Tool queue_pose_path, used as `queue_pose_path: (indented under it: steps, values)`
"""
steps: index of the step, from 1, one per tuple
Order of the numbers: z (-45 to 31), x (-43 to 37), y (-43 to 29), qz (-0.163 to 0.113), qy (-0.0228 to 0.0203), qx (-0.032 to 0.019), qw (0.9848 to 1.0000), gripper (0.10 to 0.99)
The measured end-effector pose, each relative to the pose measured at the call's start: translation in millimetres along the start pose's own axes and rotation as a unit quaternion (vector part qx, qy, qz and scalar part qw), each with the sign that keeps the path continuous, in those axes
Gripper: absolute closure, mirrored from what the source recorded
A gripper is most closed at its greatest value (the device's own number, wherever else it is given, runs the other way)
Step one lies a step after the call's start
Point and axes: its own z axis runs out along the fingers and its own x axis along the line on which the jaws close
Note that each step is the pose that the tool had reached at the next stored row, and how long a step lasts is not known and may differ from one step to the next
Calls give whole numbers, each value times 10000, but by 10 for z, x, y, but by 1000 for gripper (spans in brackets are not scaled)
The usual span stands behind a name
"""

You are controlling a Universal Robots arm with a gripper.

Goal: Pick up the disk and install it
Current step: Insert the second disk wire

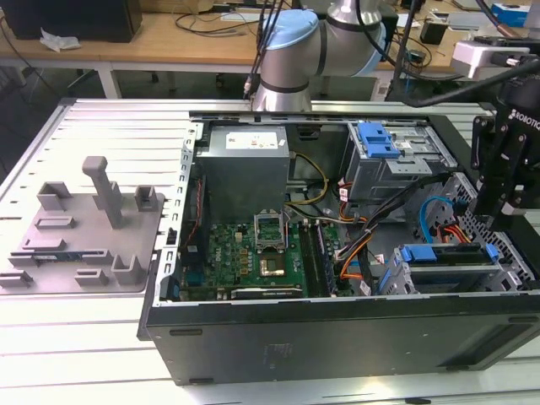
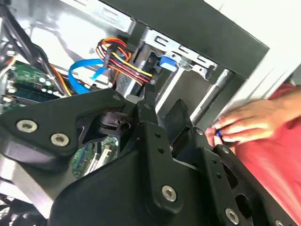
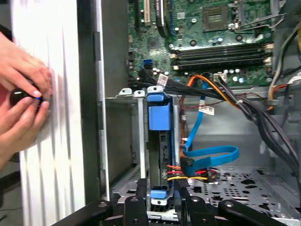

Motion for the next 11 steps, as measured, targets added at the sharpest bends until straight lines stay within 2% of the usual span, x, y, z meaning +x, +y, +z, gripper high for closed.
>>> queue_pose_path:
  steps: [1,2,3,4,7,8,11]
  values:
    - [-6,-9,0,-3,78,3,10000,722]
    - [-16,-36,2,-8,221,9,9998,722]
    - [-38,-89,4,-10,341,15,9994,722]
    - [-75,-217,10,-13,425,20,9991,722]
    - [-117,-369,16,-40,496,32,9988,722]
    - [-120,-378,25,-52,524,37,9986,722]
    - [-121,-376,89,-73,541,45,9985,722]
